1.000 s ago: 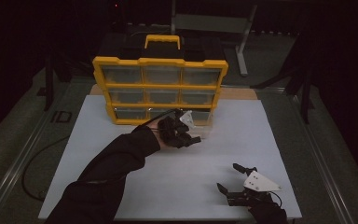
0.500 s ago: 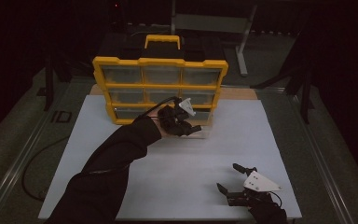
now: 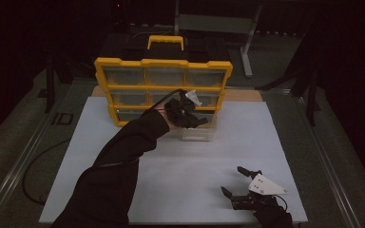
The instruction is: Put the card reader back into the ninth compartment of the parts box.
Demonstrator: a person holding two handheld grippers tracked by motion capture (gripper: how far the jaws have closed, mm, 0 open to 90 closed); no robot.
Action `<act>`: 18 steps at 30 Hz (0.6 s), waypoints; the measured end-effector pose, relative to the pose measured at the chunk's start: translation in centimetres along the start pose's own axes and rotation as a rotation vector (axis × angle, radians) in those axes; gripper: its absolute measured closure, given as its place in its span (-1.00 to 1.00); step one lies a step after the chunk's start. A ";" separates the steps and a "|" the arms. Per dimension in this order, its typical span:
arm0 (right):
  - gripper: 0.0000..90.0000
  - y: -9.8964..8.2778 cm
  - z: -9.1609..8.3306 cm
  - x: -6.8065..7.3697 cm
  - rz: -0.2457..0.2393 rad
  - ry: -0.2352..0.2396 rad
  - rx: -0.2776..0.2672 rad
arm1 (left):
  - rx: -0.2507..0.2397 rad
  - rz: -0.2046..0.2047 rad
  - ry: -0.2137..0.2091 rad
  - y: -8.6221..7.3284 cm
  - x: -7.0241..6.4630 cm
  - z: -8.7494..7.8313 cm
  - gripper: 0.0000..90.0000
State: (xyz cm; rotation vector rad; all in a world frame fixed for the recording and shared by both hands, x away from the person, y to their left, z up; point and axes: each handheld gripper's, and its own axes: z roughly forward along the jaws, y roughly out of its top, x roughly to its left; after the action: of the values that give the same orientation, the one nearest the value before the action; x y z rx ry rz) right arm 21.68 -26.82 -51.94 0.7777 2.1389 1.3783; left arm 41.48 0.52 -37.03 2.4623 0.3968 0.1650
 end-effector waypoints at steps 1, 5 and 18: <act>-0.79 0.0 0.0 0.0 0.000 0.000 -0.001 | 0.010 -0.008 0.005 0.1 0.3 0.3 0.66; -0.79 0.0 0.0 0.0 0.002 -0.001 -0.001 | 0.003 -0.037 0.016 0.0 0.9 0.8 0.66; -0.79 0.0 0.0 0.0 0.001 0.000 -0.002 | -0.009 -0.100 0.045 -0.4 1.9 2.4 0.66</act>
State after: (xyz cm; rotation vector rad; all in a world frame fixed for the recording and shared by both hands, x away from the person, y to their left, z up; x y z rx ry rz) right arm 21.66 -26.83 -51.92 0.7780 2.1377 1.3808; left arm 43.71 0.00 -39.13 2.4270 0.5361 0.1808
